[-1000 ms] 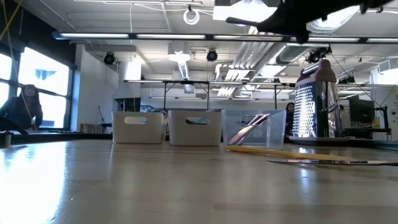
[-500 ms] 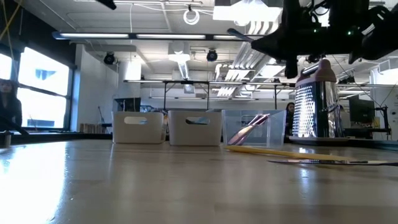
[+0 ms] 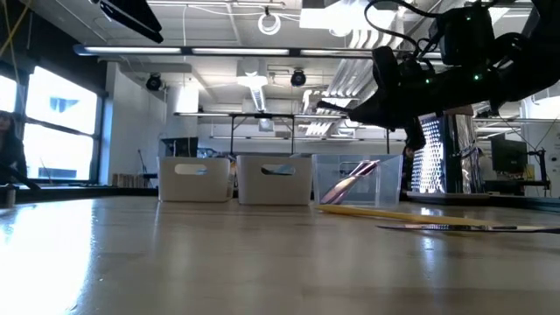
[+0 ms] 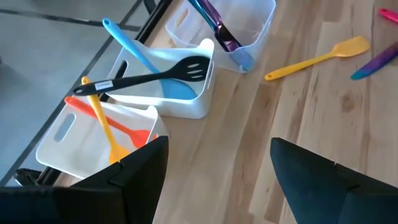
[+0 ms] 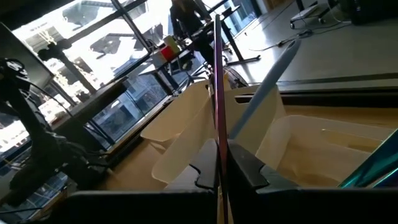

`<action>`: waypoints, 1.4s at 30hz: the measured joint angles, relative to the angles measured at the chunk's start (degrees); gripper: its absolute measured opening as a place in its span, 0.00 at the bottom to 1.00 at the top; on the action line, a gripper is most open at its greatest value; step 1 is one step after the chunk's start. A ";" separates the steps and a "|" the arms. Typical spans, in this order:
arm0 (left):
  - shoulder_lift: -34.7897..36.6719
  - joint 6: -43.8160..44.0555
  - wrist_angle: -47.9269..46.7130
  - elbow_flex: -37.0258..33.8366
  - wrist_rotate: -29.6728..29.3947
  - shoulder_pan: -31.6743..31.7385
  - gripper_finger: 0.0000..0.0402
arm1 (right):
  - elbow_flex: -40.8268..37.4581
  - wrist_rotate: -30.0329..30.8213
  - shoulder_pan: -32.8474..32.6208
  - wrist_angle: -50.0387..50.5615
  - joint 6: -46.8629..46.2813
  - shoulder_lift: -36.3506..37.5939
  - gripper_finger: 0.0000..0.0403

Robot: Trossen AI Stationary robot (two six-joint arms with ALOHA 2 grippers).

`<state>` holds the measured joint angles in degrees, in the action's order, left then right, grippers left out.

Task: Pick & Place Kitchen Items
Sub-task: Put the purple table knife into the transparent bin

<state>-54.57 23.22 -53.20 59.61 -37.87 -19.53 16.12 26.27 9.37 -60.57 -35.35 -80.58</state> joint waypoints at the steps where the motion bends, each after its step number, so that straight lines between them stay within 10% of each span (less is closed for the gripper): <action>1: 0.01 0.01 0.29 -0.07 0.03 0.00 0.69 | 0.00 0.47 0.00 0.11 0.00 -0.01 0.01; 21: 0.00 0.66 0.38 -0.17 1.92 0.00 0.69 | 8.57 2.04 0.11 17.58 9.57 -0.31 0.01; 42: -0.02 1.11 0.38 -0.17 1.29 0.00 0.69 | 8.50 0.41 0.27 9.09 9.01 -12.21 0.01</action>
<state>-54.59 24.34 -52.82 59.44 -36.58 -19.53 24.62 26.68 9.64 -51.48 -26.34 -92.79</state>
